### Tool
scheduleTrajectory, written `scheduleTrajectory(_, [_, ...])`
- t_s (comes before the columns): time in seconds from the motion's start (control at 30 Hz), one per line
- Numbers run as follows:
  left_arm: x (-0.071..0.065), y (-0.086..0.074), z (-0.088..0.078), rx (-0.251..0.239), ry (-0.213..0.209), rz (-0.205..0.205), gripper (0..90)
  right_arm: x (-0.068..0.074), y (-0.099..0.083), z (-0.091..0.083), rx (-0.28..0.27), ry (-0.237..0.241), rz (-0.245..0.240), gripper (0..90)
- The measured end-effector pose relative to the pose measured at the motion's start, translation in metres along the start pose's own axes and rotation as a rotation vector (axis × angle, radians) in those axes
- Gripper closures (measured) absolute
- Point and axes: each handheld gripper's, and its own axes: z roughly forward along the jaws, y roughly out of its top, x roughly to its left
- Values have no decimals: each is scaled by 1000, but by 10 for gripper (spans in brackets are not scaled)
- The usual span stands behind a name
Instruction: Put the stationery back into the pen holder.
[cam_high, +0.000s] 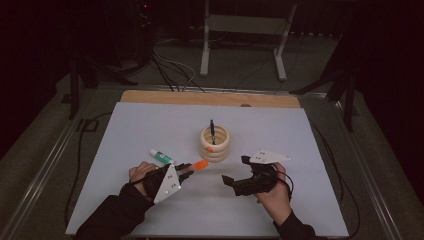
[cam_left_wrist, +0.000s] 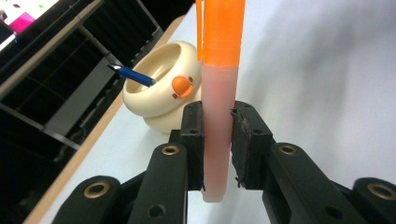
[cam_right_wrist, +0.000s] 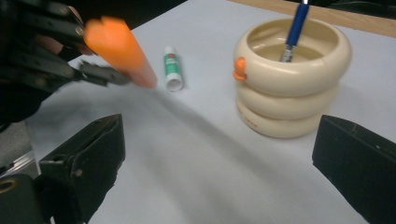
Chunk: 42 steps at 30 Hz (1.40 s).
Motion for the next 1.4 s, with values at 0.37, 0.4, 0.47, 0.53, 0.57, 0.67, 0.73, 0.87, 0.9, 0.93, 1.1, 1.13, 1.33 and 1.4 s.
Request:
scheduleTrajectory(0.37, [18,2,-5,-82,-55,-218,766,-10,-20,-5,-29,-38,-16,23])
scheduleTrajectory(0.4, [19,3,-5,-88,-58,-240,766,-11,-21,-5,-30,-41,-19,23])
scheduleTrajectory(0.47, [20,3,-4,-92,-61,-250,766,-11,-22,-6,-32,-45,-19,23])
scheduleTrajectory(0.53, [22,5,-3,-100,-71,-286,766,-14,-25,-6,-33,-52,-27,22])
scheduleTrajectory(0.57, [22,5,-3,-100,-71,-286,766,-14,-26,-6,-32,-51,-28,22])
scheduleTrajectory(0.67, [25,7,-2,-109,-77,-313,766,-15,-28,-5,-28,-55,-39,22])
scheduleTrajectory(0.73, [27,9,-2,-116,-83,-330,766,-15,-29,-5,-25,-52,-37,22])
scheduleTrajectory(0.87, [31,13,0,-131,-100,-360,766,-16,-30,-5,-32,-53,-39,22])
scheduleTrajectory(0.9, [32,14,0,-136,-103,-365,766,-16,-30,-5,-32,-53,-39,22])
scheduleTrajectory(0.93, [33,15,0,-139,-105,-373,766,-16,-30,-5,-31,-54,-35,22])
scheduleTrajectory(1.1, [40,19,3,-168,-131,-425,766,-17,-31,-5,-34,-55,-36,22])
scheduleTrajectory(1.13, [41,20,3,-170,-132,-434,766,-17,-31,-5,-34,-58,-38,22])
scheduleTrajectory(1.33, [51,26,8,-183,-144,-479,766,-16,-31,-4,-30,-58,-38,22])
scheduleTrajectory(1.4, [53,26,9,-189,-146,-491,766,-16,-31,-4,-33,-57,-38,22])
